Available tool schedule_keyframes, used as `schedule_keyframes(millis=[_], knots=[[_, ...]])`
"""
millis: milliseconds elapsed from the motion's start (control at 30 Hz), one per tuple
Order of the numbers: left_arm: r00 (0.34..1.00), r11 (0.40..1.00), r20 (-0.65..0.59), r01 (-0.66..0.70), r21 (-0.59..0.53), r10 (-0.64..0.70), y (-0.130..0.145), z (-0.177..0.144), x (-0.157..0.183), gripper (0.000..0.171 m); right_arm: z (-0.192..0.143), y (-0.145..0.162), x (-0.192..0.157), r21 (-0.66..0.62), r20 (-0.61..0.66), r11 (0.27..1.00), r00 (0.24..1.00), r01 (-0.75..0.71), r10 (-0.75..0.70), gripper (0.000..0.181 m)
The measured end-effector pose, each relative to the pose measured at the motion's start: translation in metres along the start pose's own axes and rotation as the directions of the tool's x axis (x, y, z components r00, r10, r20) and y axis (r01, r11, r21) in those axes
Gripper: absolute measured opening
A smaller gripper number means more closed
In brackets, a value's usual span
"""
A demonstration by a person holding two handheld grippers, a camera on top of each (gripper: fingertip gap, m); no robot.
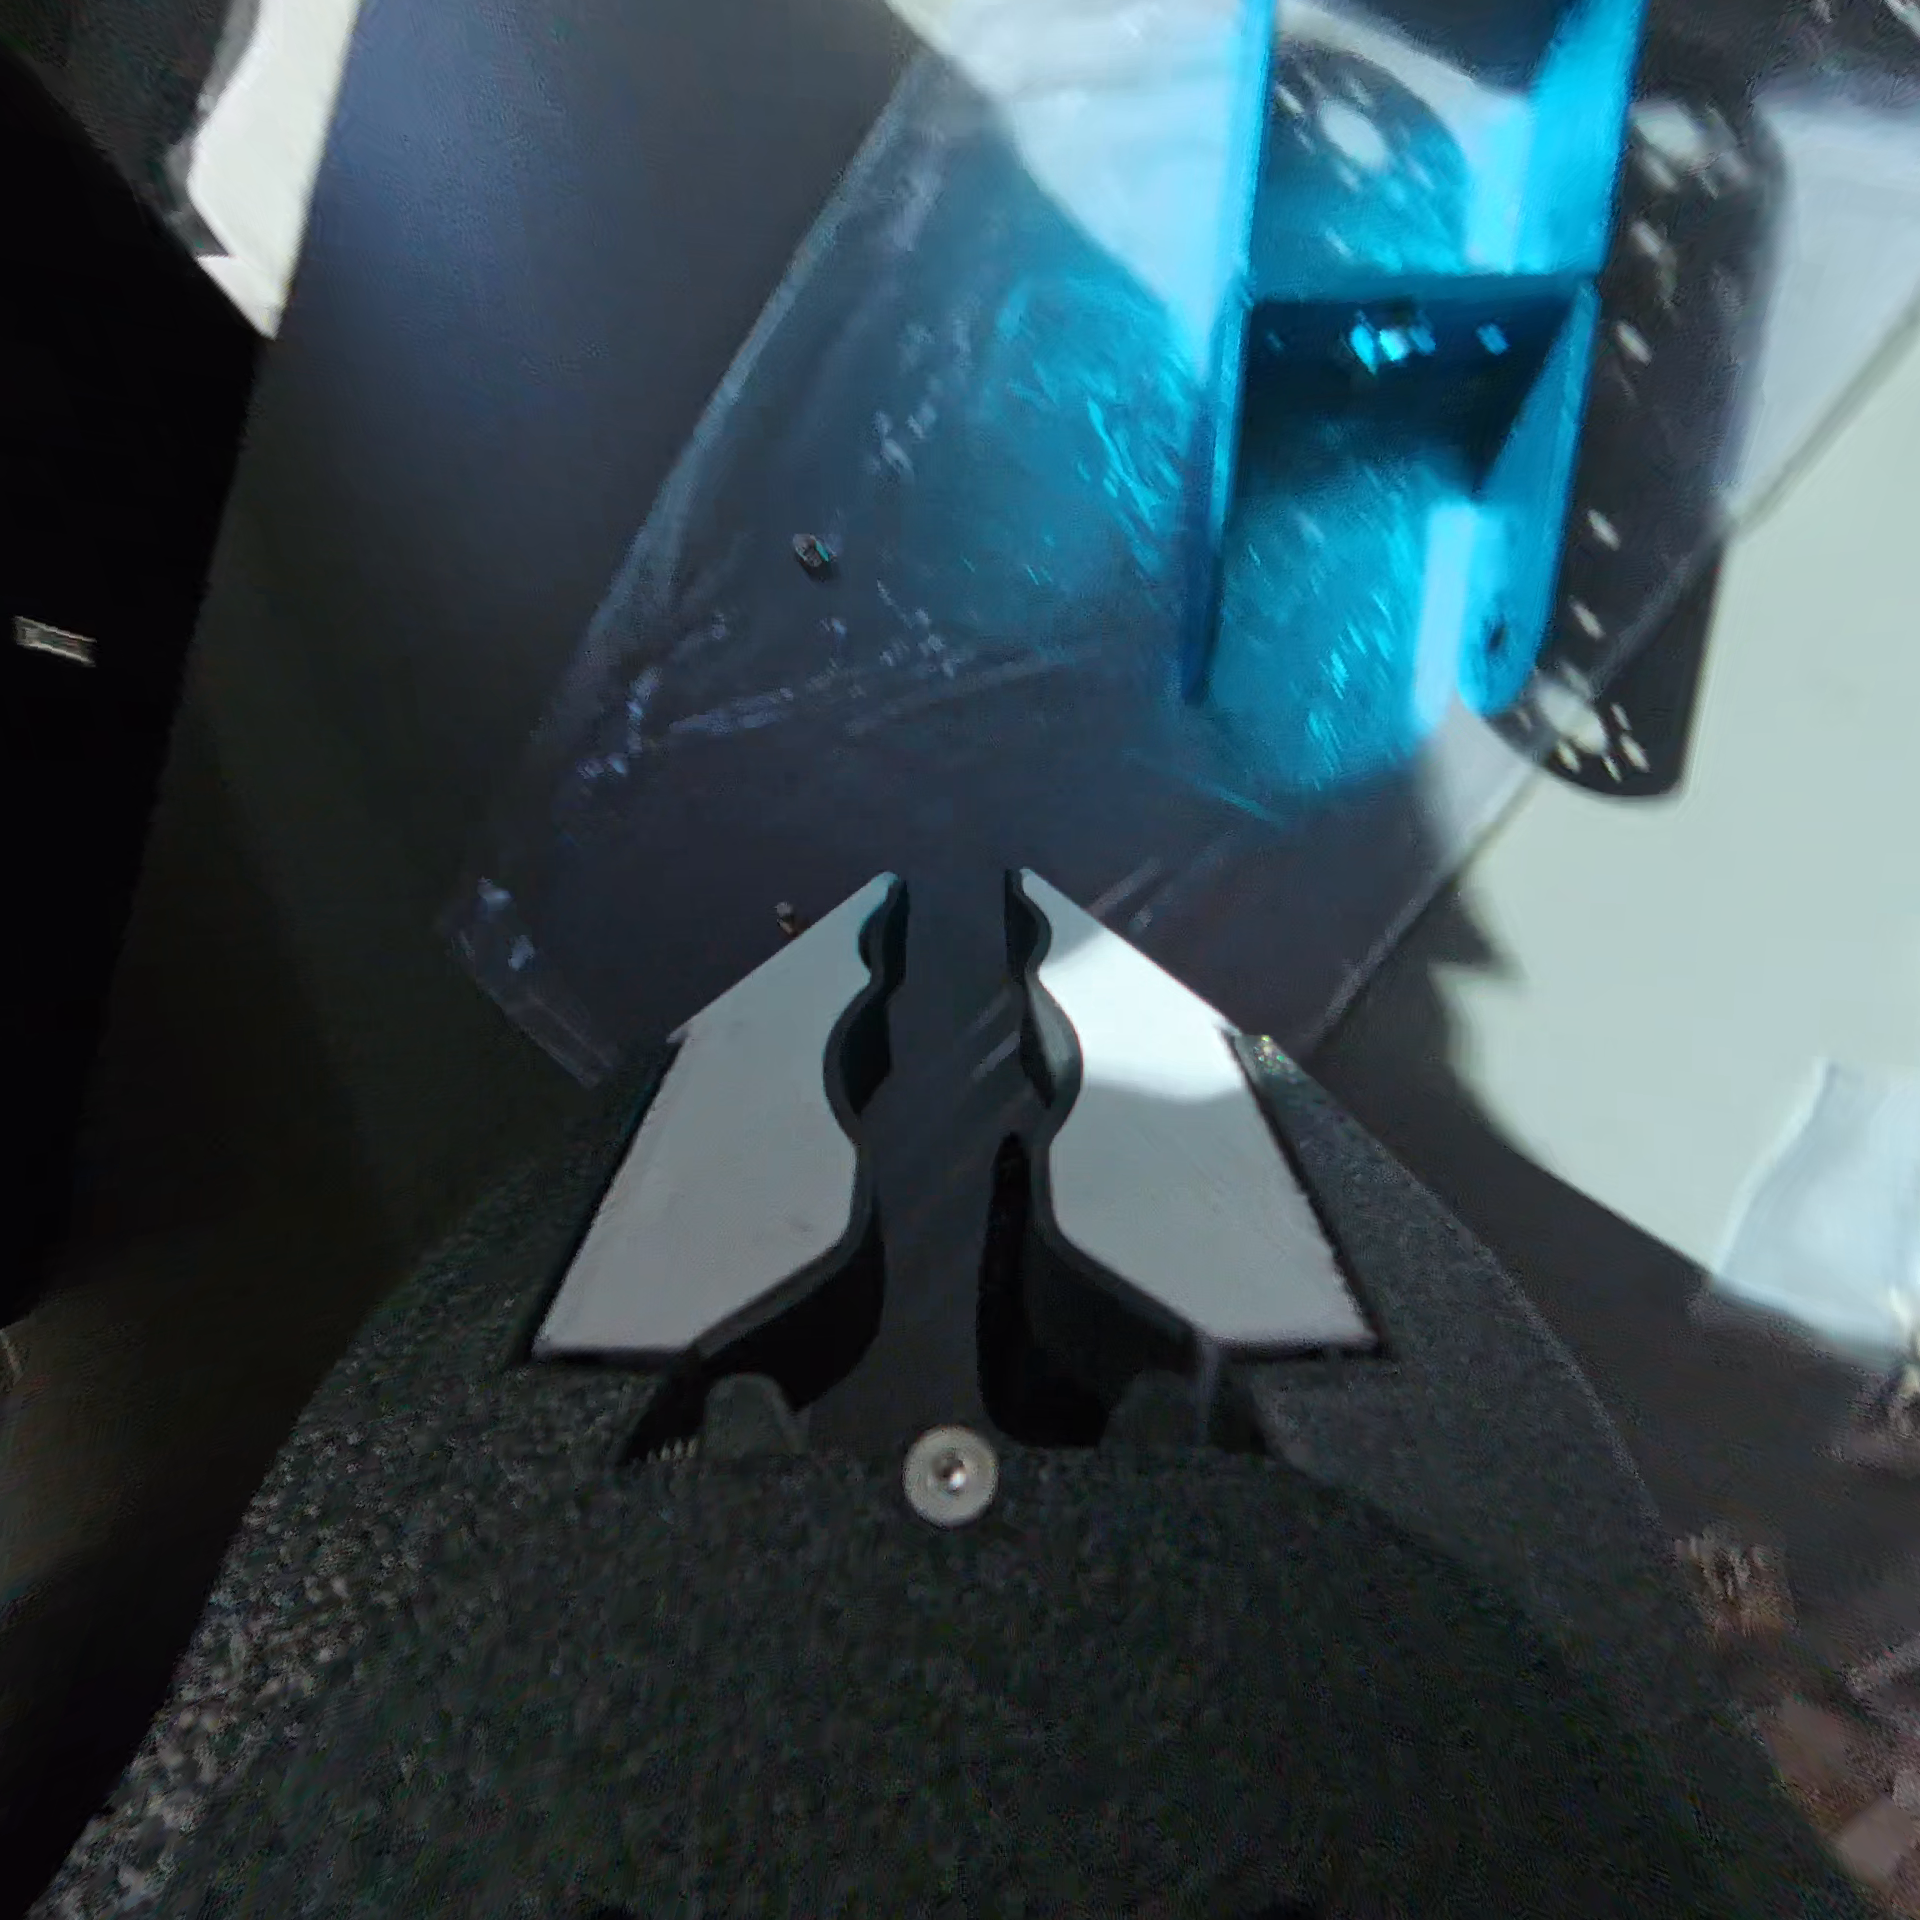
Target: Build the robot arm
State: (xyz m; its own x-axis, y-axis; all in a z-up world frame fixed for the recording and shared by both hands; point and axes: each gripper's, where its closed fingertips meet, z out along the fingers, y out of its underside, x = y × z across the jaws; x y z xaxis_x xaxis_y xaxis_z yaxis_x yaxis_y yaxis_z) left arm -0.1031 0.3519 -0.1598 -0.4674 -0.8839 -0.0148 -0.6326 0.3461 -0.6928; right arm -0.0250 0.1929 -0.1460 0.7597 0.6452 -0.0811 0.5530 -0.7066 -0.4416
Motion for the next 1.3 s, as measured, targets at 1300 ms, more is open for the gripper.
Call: schedule_keyframes(millis=[1300], knots=[[0.960,0.985,0.246,0.100,0.143,-0.133,-0.001,-0.061,0.007,0.013,0.051,-0.061,-0.022,-0.182,0.161,0.893,0.908,0.412,-0.386,0.009]])
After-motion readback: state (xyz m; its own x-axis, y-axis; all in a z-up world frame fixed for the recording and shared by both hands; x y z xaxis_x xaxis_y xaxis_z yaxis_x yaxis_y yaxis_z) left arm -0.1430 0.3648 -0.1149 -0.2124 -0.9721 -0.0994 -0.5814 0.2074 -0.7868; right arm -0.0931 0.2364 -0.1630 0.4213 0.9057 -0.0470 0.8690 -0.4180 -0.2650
